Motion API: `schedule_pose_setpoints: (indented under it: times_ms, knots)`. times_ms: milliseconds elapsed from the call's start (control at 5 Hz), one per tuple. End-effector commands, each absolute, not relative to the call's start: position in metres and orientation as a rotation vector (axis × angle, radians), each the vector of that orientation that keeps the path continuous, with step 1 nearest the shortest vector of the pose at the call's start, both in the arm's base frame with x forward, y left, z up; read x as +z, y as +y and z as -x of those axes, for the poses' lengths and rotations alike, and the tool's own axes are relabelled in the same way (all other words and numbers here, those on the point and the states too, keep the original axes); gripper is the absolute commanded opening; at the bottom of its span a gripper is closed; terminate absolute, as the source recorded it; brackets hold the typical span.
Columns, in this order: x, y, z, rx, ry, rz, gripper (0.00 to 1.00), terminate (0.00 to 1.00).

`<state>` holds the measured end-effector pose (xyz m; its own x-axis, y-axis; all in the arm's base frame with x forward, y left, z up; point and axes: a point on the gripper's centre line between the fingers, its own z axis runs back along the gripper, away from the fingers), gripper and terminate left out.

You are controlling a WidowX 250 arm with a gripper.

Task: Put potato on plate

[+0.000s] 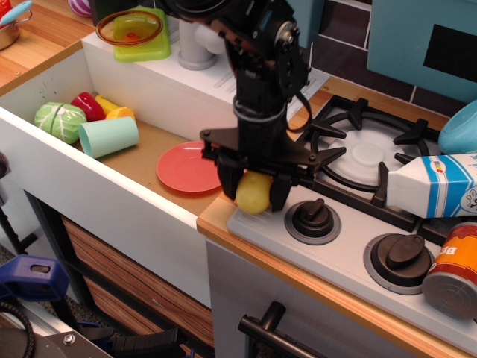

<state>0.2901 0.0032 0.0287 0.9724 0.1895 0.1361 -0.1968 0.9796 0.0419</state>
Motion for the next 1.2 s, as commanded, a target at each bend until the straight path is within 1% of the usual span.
schedule_pose_setpoints:
  times_ms: [0,200,400,600,800,1000]
  knots:
    - [0.058,0.047,-0.343,0.058,-0.269,-0.197,0.0,0.0]
    - [0.048,0.075,-0.362,-0.043,-0.331,-0.251,0.0,0.0]
    - [0.026,0.096,-0.365,-0.099,-0.384,-0.268,0.0,0.0]
    - [0.007,0.108,-0.362,-0.097,-0.417,-0.244,0.0,0.0]
    - [-0.001,0.112,-0.363,-0.083,-0.397,-0.189,0.0,0.0]
    - [-0.005,0.115,-0.363,-0.071,-0.376,-0.158,0.0,0.0]
